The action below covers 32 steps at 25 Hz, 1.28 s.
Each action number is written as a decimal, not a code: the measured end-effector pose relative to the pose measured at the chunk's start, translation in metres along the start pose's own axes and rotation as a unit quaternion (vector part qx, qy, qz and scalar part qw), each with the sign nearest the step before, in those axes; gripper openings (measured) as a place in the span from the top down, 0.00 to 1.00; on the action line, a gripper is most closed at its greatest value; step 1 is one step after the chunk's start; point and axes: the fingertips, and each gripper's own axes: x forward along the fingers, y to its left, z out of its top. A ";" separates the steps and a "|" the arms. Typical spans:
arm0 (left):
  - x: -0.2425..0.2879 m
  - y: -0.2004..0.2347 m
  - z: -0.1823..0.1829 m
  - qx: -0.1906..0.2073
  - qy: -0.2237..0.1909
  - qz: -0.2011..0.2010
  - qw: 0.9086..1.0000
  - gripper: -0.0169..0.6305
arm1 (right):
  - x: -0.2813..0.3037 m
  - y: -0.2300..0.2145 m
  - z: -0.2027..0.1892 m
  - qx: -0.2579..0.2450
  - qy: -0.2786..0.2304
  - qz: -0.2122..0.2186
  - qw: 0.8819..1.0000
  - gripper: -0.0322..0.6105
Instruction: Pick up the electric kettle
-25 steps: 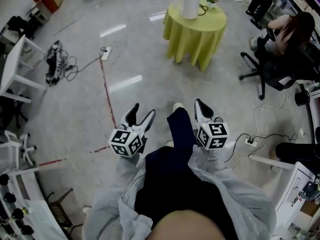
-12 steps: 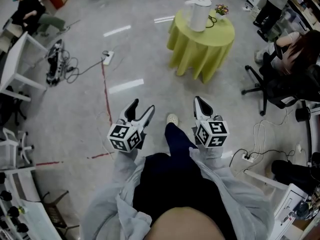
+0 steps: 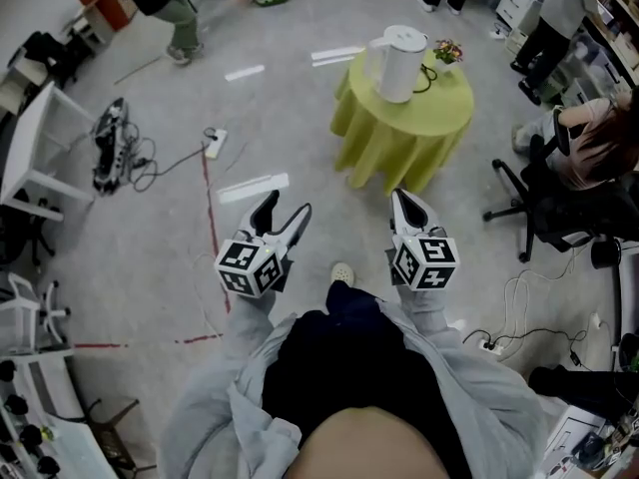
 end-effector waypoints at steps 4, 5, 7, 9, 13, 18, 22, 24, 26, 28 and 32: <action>0.032 0.012 0.012 0.003 0.000 -0.003 1.000 0.50 | 0.031 -0.017 0.013 0.000 -0.003 0.001 1.000 0.95; 0.039 0.015 0.014 0.004 0.000 -0.003 1.000 0.50 | 0.038 -0.021 0.014 0.001 -0.003 0.002 1.000 0.95; 0.051 0.022 0.017 0.004 -0.001 0.000 1.000 0.50 | 0.052 -0.029 0.016 0.001 -0.002 0.004 1.000 0.95; 0.060 0.028 0.017 0.002 -0.002 0.004 1.000 0.50 | 0.064 -0.033 0.016 0.000 -0.002 0.008 1.000 0.95; 0.072 0.032 0.014 -0.005 -0.003 0.008 1.000 0.50 | 0.077 -0.038 0.014 0.002 0.001 0.014 1.000 0.95; 0.074 0.019 -0.015 -0.028 0.032 0.001 0.999 0.50 | 0.075 -0.042 -0.005 0.010 0.031 0.017 0.999 0.95; 0.081 0.018 -0.025 -0.039 0.050 -0.002 0.998 0.50 | 0.072 -0.052 -0.014 0.020 0.042 0.009 0.999 0.95; 0.090 0.020 -0.020 -0.042 0.047 -0.006 0.998 0.50 | 0.073 -0.057 -0.012 0.024 0.041 0.005 0.999 0.95; 0.103 0.019 -0.015 -0.039 0.048 -0.016 0.998 0.50 | 0.076 -0.066 -0.010 0.030 0.040 -0.004 0.999 0.95; 0.117 0.015 -0.011 -0.029 0.055 -0.028 0.998 0.50 | 0.079 -0.076 -0.008 0.038 0.037 -0.014 0.998 0.95; 0.140 0.021 -0.009 -0.020 0.068 -0.040 0.997 0.50 | 0.092 -0.093 -0.004 0.043 0.036 -0.030 0.998 0.95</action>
